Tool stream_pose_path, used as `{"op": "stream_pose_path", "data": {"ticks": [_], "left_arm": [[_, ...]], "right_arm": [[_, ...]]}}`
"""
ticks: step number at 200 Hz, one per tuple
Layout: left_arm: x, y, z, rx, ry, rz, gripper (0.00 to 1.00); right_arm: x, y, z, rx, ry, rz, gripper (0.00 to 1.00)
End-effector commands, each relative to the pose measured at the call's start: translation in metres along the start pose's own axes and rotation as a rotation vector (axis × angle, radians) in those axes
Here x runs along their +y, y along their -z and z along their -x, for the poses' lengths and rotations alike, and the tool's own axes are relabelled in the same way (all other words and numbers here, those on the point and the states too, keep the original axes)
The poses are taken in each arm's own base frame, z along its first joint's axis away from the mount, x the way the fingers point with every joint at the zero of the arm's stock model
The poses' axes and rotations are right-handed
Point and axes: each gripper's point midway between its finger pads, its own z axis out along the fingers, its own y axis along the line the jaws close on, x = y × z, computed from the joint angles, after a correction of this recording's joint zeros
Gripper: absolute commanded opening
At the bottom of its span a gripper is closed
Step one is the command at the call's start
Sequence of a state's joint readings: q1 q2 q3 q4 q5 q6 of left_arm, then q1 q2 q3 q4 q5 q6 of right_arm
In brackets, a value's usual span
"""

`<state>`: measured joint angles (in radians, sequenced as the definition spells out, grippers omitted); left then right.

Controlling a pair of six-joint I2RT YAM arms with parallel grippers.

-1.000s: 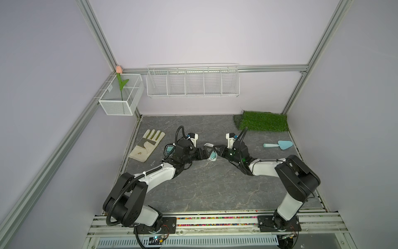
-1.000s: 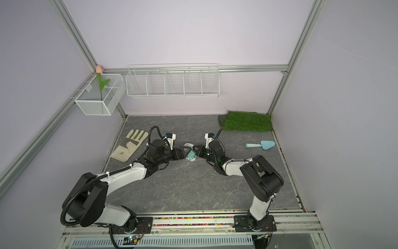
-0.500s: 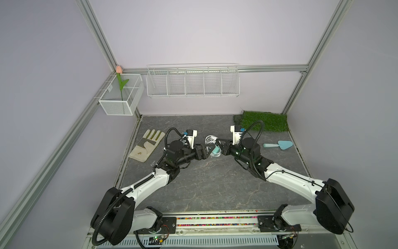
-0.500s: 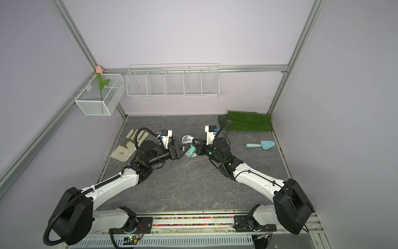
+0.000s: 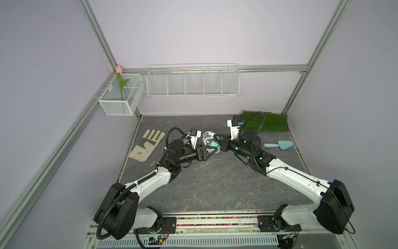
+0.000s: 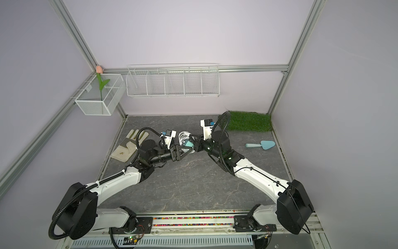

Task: Pack away charging kits
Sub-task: Pick up the storage bag at the center of the board.

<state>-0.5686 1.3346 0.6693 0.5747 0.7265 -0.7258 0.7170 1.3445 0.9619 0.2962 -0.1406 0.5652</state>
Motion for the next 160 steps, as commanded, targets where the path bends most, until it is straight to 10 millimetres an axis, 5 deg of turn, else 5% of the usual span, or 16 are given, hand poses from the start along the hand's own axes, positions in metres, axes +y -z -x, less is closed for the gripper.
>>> {"op": "stream_pose_path", "data": {"ticks": [1,38,79,118,141,160], "left_arm": [[-0.022,-0.001,0.012,-0.005,-0.051,-0.072,0.74],[-0.022,0.004,0.012,0.001,-0.085,-0.023,0.76],[-0.025,0.001,0.012,0.012,-0.081,-0.055,0.61],[-0.029,0.004,0.015,-0.003,-0.093,-0.052,0.60],[-0.030,0.006,0.017,-0.018,-0.097,-0.041,0.76],[-0.032,0.010,0.020,-0.039,-0.106,-0.032,0.68]], "right_arm": [[0.016,0.001,-0.001,0.048,0.085,0.056,0.06],[0.013,0.003,-0.002,0.087,0.164,0.031,0.06],[0.019,0.001,-0.002,0.094,0.170,0.062,0.07],[0.011,-0.004,-0.005,0.097,0.166,0.046,0.07],[0.006,-0.002,-0.003,0.080,0.150,0.028,0.07],[0.002,0.001,-0.001,0.058,0.136,0.022,0.06]]}}
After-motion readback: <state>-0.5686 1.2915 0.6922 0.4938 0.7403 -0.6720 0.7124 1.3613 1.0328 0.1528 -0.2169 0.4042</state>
